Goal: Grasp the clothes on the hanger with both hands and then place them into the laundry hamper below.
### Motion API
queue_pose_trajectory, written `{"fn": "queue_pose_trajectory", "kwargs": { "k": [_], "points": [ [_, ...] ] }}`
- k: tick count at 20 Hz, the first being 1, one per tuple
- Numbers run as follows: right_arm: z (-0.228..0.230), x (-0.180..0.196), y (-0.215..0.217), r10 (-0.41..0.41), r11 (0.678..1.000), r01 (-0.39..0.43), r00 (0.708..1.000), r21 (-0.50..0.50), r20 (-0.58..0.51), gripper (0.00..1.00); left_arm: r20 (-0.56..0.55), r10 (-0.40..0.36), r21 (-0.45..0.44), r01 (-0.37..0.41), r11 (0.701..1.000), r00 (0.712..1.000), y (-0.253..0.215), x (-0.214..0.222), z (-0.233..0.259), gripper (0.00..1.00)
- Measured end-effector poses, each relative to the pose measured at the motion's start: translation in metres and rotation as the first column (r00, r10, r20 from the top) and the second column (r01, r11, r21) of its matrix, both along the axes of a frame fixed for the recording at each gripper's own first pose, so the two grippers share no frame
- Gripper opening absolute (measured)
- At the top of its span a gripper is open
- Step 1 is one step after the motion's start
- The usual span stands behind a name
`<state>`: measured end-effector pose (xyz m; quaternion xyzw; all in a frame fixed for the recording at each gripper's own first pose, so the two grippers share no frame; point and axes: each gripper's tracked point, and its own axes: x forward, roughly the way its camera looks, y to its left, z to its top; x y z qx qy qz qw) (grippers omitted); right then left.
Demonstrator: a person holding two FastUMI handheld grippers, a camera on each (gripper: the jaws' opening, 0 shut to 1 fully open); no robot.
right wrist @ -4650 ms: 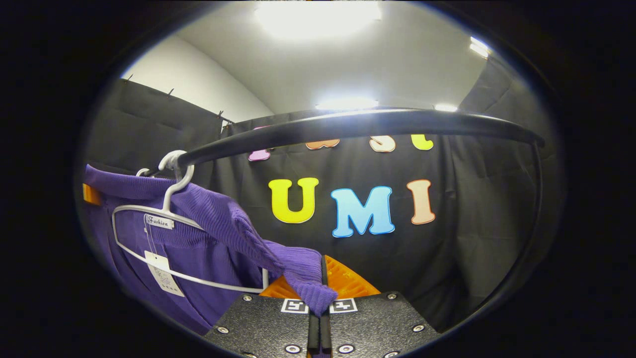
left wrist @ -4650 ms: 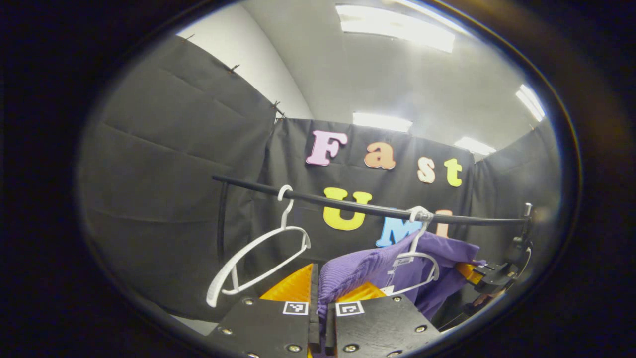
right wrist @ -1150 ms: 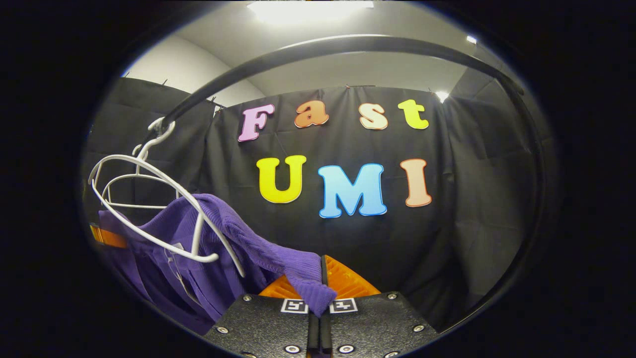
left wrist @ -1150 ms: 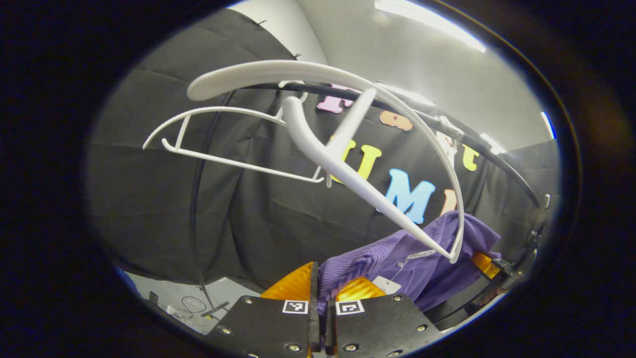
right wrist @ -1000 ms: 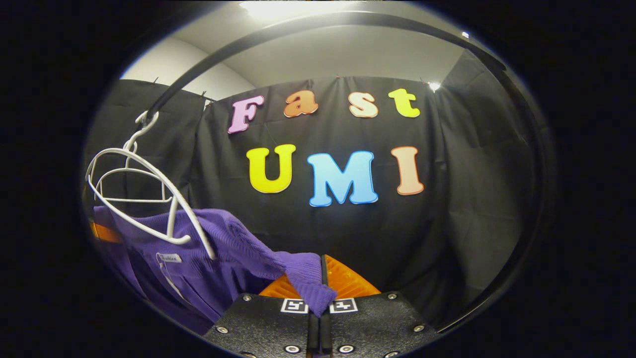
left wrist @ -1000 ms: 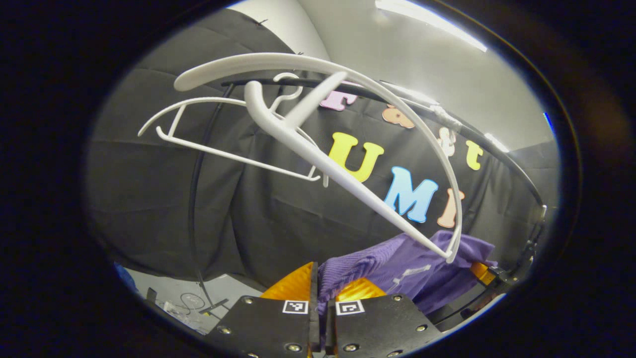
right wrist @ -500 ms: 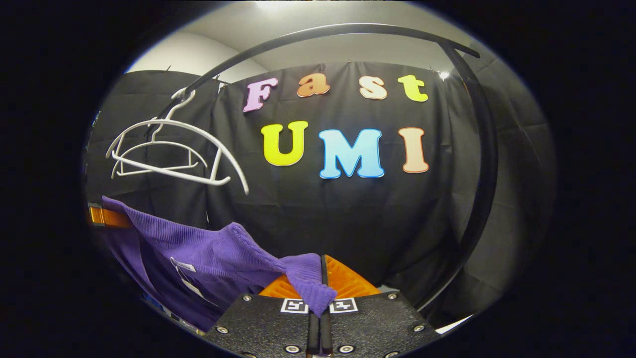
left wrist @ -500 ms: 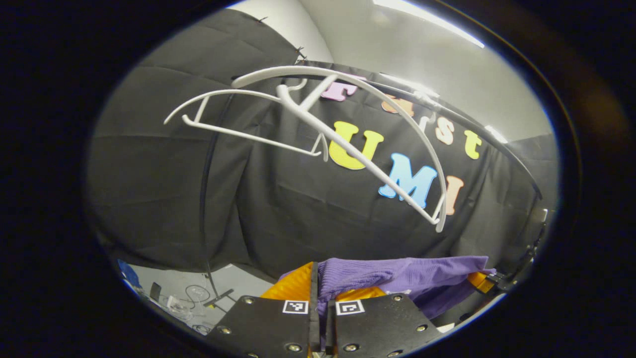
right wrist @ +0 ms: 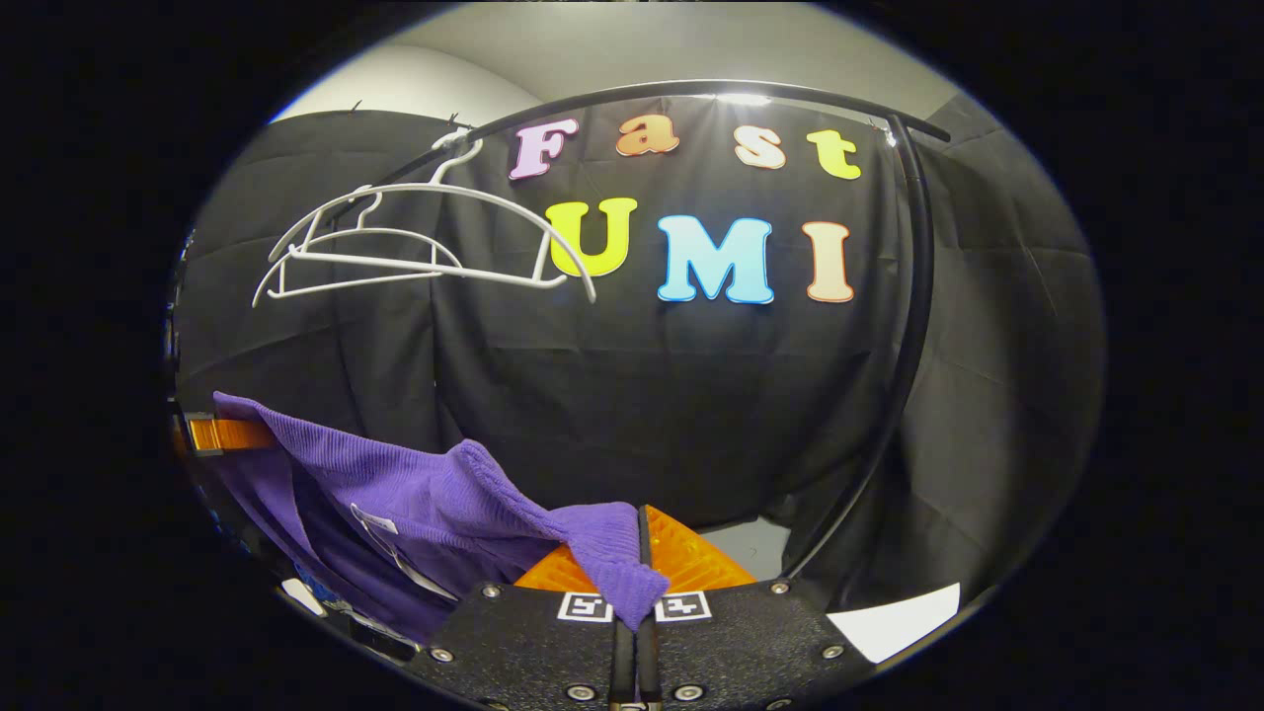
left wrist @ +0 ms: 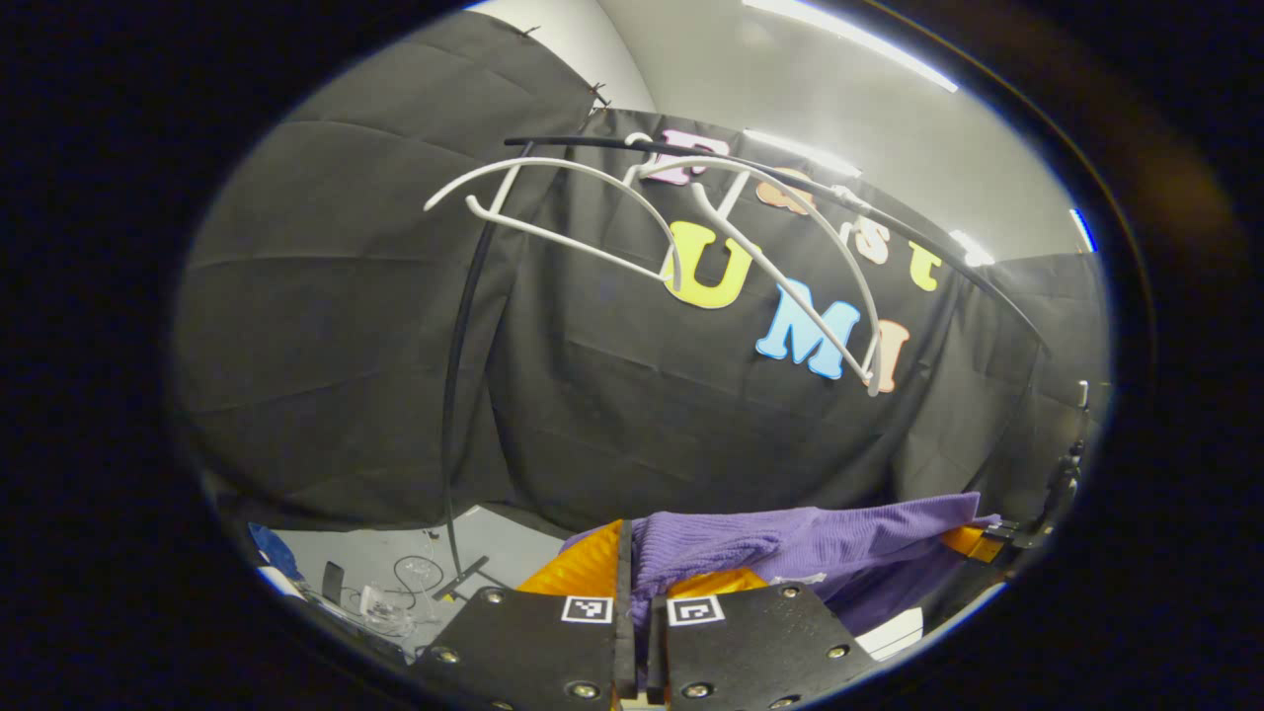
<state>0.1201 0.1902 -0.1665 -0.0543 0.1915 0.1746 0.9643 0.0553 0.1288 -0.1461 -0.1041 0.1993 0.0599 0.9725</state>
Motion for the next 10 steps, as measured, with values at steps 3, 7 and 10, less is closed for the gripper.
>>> {"fn": "queue_pose_trajectory", "kwargs": {
  "k": [3,7,10],
  "points": [
    [-0.021,-0.035,0.014,-0.011,1.0,0.011,0.998,-0.002,-0.056,0.02,-0.046,-0.027,0.021,0.028,0.999,0.999,0.013,-0.029,-0.024,0.05],
    [-0.064,-0.075,0.04,0.022,0.999,-0.028,0.991,-0.044,-0.133,0.02,-0.132,-0.061,0.024,0.065,0.998,0.989,0.028,-0.056,-0.069,0.06],
    [-0.1,-0.1,0.061,0.08,0.992,-0.099,0.975,-0.083,-0.208,0.02,-0.204,-0.084,0.021,0.091,0.996,0.975,0.038,-0.079,-0.111,0.06]
  ]
}}
